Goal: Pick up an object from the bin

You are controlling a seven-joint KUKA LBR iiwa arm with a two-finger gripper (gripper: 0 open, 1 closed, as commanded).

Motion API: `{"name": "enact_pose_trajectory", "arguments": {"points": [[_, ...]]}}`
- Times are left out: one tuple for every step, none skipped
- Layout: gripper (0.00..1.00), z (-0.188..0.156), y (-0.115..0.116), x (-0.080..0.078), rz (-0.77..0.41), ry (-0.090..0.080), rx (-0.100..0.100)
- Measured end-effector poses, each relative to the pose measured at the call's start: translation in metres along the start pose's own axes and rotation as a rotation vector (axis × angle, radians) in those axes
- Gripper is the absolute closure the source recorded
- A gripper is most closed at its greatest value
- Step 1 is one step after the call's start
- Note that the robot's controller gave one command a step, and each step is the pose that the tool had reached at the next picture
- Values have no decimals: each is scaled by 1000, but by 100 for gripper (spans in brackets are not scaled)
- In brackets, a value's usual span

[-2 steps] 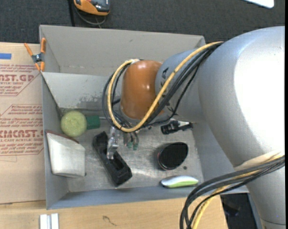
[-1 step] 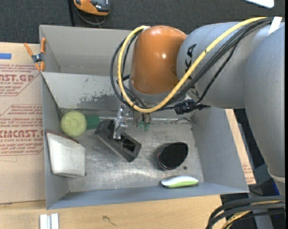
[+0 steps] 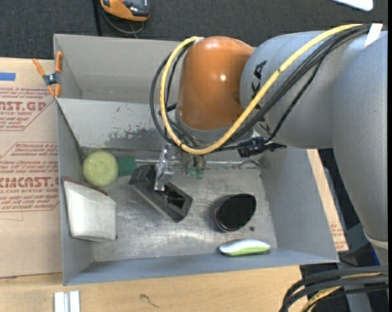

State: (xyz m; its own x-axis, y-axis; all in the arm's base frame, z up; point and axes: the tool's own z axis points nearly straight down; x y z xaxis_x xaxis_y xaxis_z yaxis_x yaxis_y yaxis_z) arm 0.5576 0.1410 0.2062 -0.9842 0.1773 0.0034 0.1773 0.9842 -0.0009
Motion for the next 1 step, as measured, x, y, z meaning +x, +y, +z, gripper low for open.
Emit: {"name": "enact_pose_trajectory", "arguments": {"points": [[100,7,0,-2,-7,-8,-3]]}}
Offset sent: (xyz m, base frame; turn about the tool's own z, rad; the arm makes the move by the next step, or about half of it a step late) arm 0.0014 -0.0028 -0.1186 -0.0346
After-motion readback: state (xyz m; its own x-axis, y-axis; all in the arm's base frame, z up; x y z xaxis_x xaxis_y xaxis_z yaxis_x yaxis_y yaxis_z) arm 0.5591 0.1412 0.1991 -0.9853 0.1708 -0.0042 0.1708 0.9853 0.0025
